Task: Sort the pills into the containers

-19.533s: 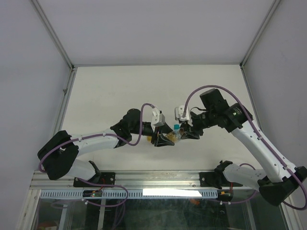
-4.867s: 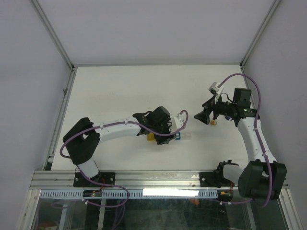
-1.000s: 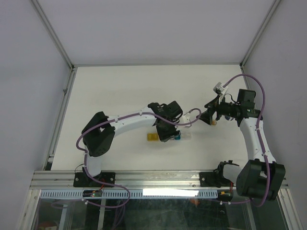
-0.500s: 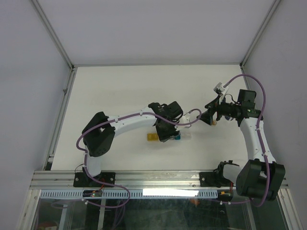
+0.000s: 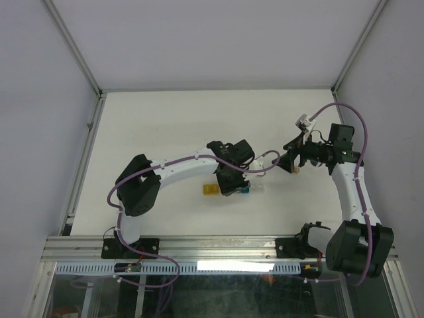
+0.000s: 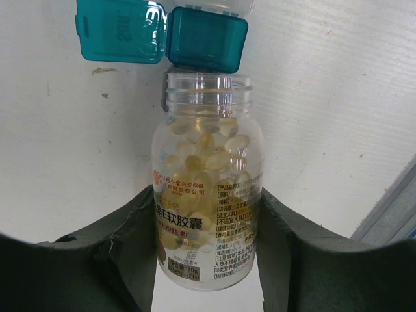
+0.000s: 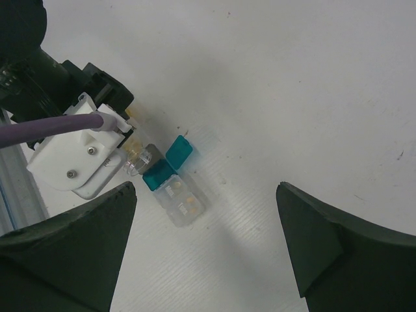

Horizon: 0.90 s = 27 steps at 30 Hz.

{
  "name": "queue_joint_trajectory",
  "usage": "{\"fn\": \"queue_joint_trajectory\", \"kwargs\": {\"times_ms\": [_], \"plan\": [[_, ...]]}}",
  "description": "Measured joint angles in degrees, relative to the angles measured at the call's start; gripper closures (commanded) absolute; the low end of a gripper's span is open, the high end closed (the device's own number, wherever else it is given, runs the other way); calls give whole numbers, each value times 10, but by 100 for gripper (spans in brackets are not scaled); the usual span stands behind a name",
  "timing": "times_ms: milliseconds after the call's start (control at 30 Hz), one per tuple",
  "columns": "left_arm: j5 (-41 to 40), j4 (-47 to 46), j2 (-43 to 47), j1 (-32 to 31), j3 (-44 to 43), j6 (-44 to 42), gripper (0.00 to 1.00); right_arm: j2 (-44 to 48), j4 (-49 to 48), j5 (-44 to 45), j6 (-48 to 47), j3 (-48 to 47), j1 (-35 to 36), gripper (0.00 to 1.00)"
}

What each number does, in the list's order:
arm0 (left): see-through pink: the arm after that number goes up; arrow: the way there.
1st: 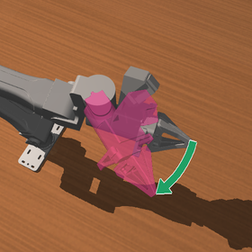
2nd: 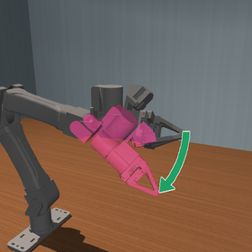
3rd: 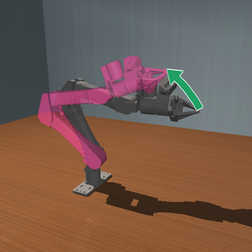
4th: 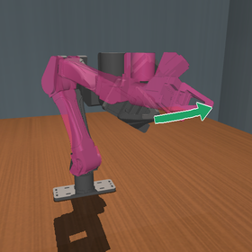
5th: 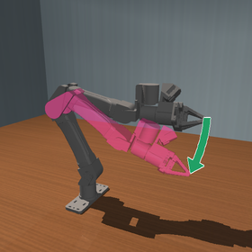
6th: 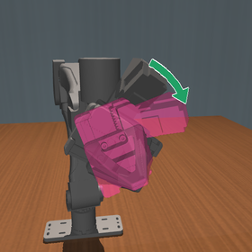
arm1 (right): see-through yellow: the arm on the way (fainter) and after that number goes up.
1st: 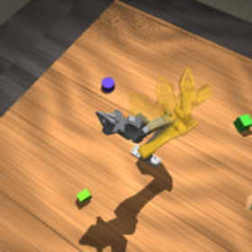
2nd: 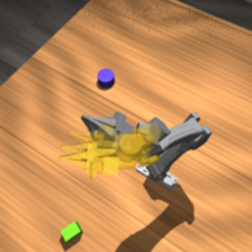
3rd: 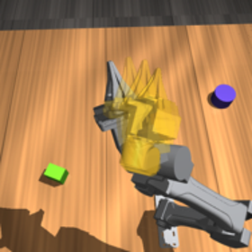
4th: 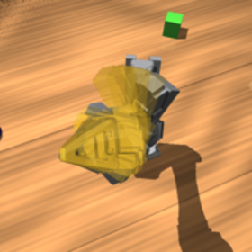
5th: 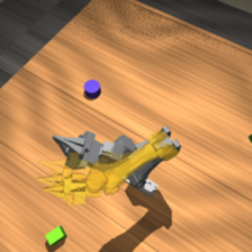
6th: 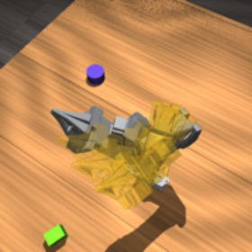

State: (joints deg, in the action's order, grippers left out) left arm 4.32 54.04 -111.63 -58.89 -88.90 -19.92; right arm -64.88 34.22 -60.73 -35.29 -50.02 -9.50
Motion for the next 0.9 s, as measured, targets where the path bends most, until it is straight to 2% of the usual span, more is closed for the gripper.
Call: {"fn": "queue_joint_trajectory", "kwargs": {"times_ms": [900], "plan": [[-17,26,-25,-7,-33,12,100,1,2,-2,-4,0,-6,8]]}}
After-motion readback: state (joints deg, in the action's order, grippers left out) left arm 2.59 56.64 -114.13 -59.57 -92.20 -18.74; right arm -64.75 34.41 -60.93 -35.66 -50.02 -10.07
